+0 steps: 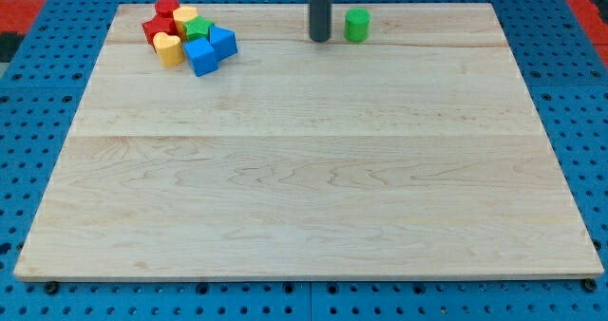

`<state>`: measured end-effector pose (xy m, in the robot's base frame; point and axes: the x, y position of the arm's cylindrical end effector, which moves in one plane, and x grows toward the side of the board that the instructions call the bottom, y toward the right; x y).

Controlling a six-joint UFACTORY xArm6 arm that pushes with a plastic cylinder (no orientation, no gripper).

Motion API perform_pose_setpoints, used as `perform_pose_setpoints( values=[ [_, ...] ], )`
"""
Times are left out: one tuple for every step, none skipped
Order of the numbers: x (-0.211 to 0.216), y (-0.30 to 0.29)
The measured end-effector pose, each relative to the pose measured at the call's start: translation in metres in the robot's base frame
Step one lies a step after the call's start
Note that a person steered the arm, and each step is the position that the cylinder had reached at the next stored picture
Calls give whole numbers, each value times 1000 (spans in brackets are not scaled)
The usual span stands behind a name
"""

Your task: Keep the green circle right side of the blue triangle

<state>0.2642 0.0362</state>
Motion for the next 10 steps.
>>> perform_pose_setpoints(
  values=[
    [4,32],
    [15,67],
    [-31,109],
    [-45,74],
    [-10,-5],
    [-16,-30],
    [-14,-56],
    [4,-63],
    [4,-73],
    [10,-75]
  ],
)
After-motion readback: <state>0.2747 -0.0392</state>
